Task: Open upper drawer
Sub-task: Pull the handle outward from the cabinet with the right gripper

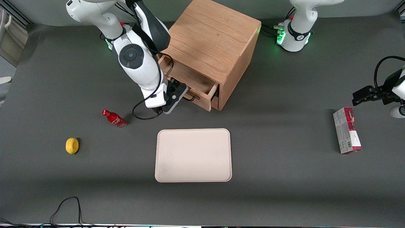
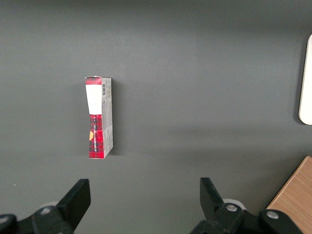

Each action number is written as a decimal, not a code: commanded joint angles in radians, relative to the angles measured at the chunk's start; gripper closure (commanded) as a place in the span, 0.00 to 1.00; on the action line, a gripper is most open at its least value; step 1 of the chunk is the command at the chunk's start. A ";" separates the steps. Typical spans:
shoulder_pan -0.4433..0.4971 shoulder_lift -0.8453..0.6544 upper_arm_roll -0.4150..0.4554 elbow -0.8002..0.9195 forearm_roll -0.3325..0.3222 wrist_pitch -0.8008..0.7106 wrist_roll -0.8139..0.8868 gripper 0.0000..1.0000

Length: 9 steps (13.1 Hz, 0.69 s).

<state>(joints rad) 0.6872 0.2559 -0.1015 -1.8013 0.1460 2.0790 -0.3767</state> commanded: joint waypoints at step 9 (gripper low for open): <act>-0.093 0.125 -0.004 0.181 -0.048 -0.092 -0.042 0.00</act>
<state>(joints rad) 0.6144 0.3542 -0.1065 -1.6715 0.1208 2.0215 -0.3878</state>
